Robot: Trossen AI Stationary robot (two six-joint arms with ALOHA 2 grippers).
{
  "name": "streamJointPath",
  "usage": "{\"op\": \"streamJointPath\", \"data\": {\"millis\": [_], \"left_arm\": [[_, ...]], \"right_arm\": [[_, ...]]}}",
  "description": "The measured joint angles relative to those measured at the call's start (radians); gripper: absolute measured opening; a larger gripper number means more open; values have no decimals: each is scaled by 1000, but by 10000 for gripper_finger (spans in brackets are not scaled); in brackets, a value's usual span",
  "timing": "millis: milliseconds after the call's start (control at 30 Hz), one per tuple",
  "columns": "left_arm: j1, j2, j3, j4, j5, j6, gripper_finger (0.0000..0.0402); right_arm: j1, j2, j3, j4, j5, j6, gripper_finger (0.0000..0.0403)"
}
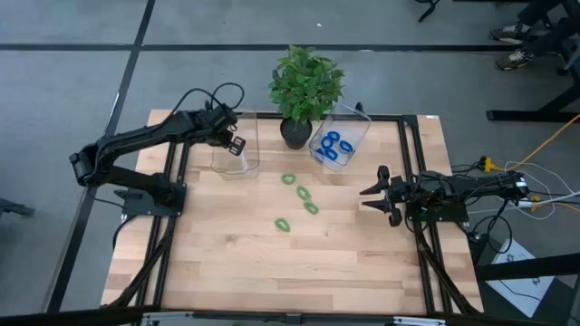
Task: Sort spring keychains
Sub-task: Put the green spring keychain into the left transparent bin
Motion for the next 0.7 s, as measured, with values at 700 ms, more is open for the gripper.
{"op": "streamJointPath", "data": {"millis": [700], "left_arm": [[0, 0, -18, 113, -80, -145, 86]], "right_arm": [[0, 0, 0, 0, 0, 0, 154]]}}
